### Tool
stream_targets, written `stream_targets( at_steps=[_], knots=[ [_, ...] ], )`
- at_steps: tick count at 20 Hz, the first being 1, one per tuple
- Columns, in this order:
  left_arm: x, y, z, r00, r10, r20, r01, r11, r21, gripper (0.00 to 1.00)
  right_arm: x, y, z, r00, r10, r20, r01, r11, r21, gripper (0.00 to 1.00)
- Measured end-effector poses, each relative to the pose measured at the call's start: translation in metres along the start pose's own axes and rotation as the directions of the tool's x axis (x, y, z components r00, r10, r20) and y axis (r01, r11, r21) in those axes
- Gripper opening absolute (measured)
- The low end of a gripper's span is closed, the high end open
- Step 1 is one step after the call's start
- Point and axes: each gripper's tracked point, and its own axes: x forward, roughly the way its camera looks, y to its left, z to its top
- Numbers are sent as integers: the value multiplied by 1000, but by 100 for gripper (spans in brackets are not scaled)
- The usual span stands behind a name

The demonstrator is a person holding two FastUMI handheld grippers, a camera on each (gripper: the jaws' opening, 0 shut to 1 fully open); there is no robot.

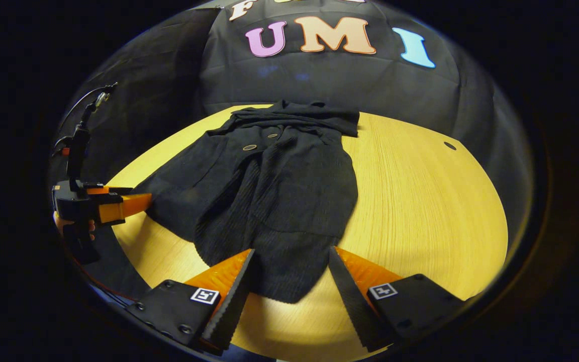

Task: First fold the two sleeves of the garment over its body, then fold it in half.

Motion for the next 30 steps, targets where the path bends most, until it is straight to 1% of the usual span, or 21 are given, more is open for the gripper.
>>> stream_targets(
  at_steps=[1, 2, 3, 4, 6, 7, 8, 9, 10, 11, 12, 14, 16, 18, 20, 21, 22, 24, 26, 30],
  knots=[
    [-2, -4, -1, 1000, -12, 2, 12, 1000, -21, 86, 0, 3, 1, 1000, 8, -1, -8, 1000, -1, 90],
    [-1, -7, -1, 1000, -20, 9, 20, 999, -42, 78, 1, 5, 1, 1000, 18, 0, -18, 1000, -8, 80],
    [-1, -8, -1, 1000, -20, 12, 21, 998, -53, 75, 3, 9, 1, 999, 34, -3, -34, 999, -13, 80],
    [-1, -10, -1, 1000, -23, 11, 23, 998, -55, 70, 4, 12, 1, 999, 42, 0, -42, 999, -13, 67],
    [-1, -16, -4, 999, -41, 0, 41, 998, -52, 66, 4, 12, 2, 999, 47, -5, -47, 999, 3, 44],
    [-1, -18, -4, 999, -53, -2, 53, 998, -46, 60, 4, 13, 1, 999, 52, -10, -52, 999, 14, 36],
    [-2, -22, -2, 998, -66, -1, 66, 997, -38, 51, 4, 15, 2, 998, 59, -12, -59, 998, 32, 25],
    [0, -24, -1, 998, -69, -3, 69, 997, -33, 41, 5, 16, 2, 998, 64, -19, -63, 997, 54, 22],
    [-1, -28, -1, 997, -78, -3, 78, 997, -30, 27, 4, 16, 2, 998, 67, -20, -66, 996, 67, 13],
    [0, -29, 0, 998, -70, -7, 70, 997, -31, 13, 3, 16, 3, 997, 68, -24, -66, 995, 79, 13],
    [1, -29, -1, 998, -65, -12, 65, 998, -24, 0, 5, 16, 3, 998, 63, -25, -61, 994, 89, 7],
    [0, -29, 0, 997, -73, -30, 72, 997, -13, 0, 5, 17, 5, 998, 50, -26, -48, 995, 84, 7],
    [-2, -27, 3, 997, -74, -37, 73, 997, -37, 0, 1, 17, 10, 999, 48, -22, -46, 996, 80, 7],
    [-6, -25, 12, 997, -76, -24, 74, 995, -61, 0, -3, 18, 21, 999, 48, -4, -47, 995, 93, 6],
    [-9, -26, 25, 996, -90, 2, 90, 994, -59, 0, -8, 17, 35, 999, 43, 20, -44, 993, 109, 6],
    [-11, -26, 34, 995, -98, 15, 98, 994, -50, 0, -11, 16, 42, 999, 39, 32, -43, 992, 118, 10],
    [-12, -23, 44, 994, -101, 33, 102, 994, -39, 0, -13, 16, 51, 998, 36, 47, -42, 991, 128, 7],
    [-11, -20, 69, 991, -115, 71, 118, 992, -36, 0, -18, 14, 74, 996, 29, 83, -40, 990, 134, 6],
    [-10, -17, 95, 986, -124, 114, 130, 990, -47, 0, -20, 9, 101, 992, 10, 125, -25, 993, 118, 7],
    [-1, -13, 152, 965, -171, 197, 182, 982, -42, 0, -18, 3, 153, 981, -33, 189, 10, 993, 120, 6]
  ],
)
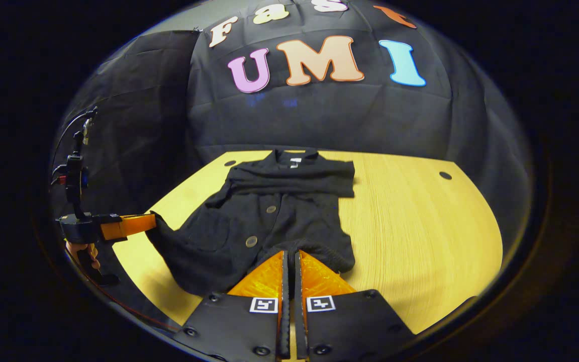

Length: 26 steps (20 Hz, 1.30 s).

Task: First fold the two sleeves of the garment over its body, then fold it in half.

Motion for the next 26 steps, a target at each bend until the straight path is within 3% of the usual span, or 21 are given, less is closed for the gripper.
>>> stream_targets(
  at_steps=[7, 12, 18, 26],
  knots=[
    [43, -9, 68, 987, -152, 54, 150, 988, 41, 0, 28, 16, 68, 991, -106, 77, 105, 994, 18, 7],
    [74, -9, 112, 976, -197, 96, 192, 979, 63, 0, 50, 27, 117, 983, -132, 129, 134, 991, -4, 6],
    [117, -14, 162, 976, -168, 138, 163, 985, 50, 0, 82, 9, 168, 981, -124, 147, 129, 991, -25, 6],
    [186, 2, 222, 970, -51, 237, 47, 999, 19, 0, 147, -49, 232, 980, -105, 172, 110, 994, -19, 6]
  ],
)
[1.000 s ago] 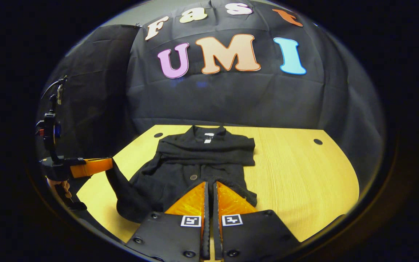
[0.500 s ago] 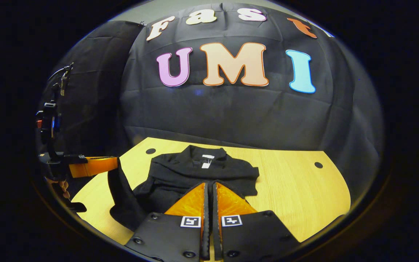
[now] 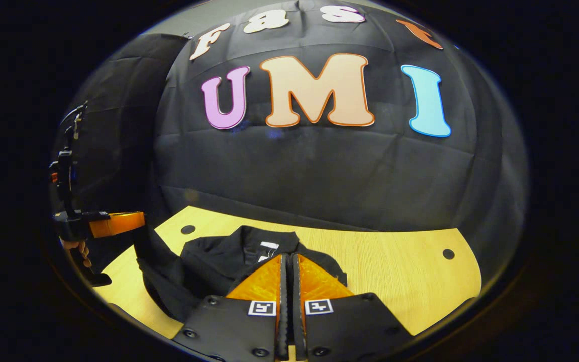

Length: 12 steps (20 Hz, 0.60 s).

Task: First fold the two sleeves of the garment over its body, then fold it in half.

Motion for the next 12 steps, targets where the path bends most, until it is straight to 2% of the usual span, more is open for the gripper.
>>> stream_targets(
  at_steps=[3, 7, 12],
  knots=[
    [33, 5, -5, 1000, 29, 1, -29, 999, 45, 0, 36, -15, 3, 1000, -1, -3, 1, 1000, 15, 6],
    [70, 1, -31, 998, 48, -31, -46, 996, 80, 0, 76, -30, -18, 999, -2, -52, 5, 999, 45, 6],
    [97, 4, -66, 991, 108, -73, -104, 993, 57, 0, 107, -34, -42, 995, -11, -95, 17, 998, 65, 6]
  ],
)
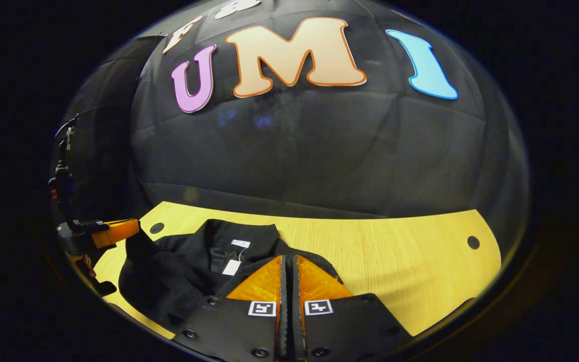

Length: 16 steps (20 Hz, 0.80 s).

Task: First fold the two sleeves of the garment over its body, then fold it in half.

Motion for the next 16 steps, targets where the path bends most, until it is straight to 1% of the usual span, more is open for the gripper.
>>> stream_targets(
  at_steps=[1, 2, 3, 4, 6, 7, 8, 9, 10, 11, 12, 13, 14, 15, 16],
  knots=[
    [3, 1, -3, 1000, 13, -7, -13, 1000, -6, 0, 3, -1, -1, 1000, -4, 0, 4, 1000, 0, 6],
    [5, 3, -8, 1000, 23, -10, -23, 1000, -10, 0, 6, -3, -3, 1000, -8, 0, 8, 1000, 0, 11],
    [7, 3, -9, 1000, 27, -8, -27, 1000, -16, 0, 9, -5, -3, 1000, -15, 0, 15, 1000, -1, 13],
    [9, 3, -10, 1000, 27, -5, -27, 999, -17, 0, 12, -7, -4, 1000, -19, 0, 19, 1000, 4, 20],
    [11, 4, -9, 1000, 31, 0, -31, 999, -5, 0, 14, -9, -3, 1000, -11, 1, 11, 1000, 30, 21],
    [13, 3, -10, 1000, 30, -1, -30, 1000, 3, 3, 15, -8, -4, 1000, 3, -1, -3, 999, 49, 25],
    [11, 1, -10, 1000, 24, -2, -24, 1000, 4, 19, 14, -5, -8, 1000, 16, -7, -16, 998, 67, 44],
    [11, 2, -10, 1000, 28, -3, -28, 1000, 5, 38, 14, -3, -10, 1000, 25, -17, -23, 996, 81, 63],
    [10, 4, -10, 999, 35, -5, -35, 999, 8, 57, 14, -6, -13, 1000, 16, -26, -14, 997, 79, 82],
    [9, 5, -10, 999, 47, -5, -47, 999, 7, 76, 12, -8, -13, 1000, 10, -27, -8, 998, 66, 87],
    [6, 8, -8, 998, 58, -1, -58, 998, -3, 94, 11, -7, -11, 1000, 6, -23, -5, 999, 53, 97],
    [3, 9, -4, 998, 66, 8, -66, 998, -18, 96, 8, -6, -9, 1000, 4, -18, -3, 999, 41, 100],
    [-2, 9, -1, 997, 73, 14, -72, 997, -29, 96, 2, -5, -7, 1000, 3, -12, -3, 1000, 29, 96],
    [-6, 10, 1, 997, 79, 16, -78, 997, -28, 95, -4, -4, -4, 1000, 1, -8, 0, 1000, 22, 98],
    [-11, 11, 5, 996, 83, 21, -82, 996, -24, 95, -10, -1, 1, 1000, 2, 5, -2, 1000, 19, 99]
  ],
)
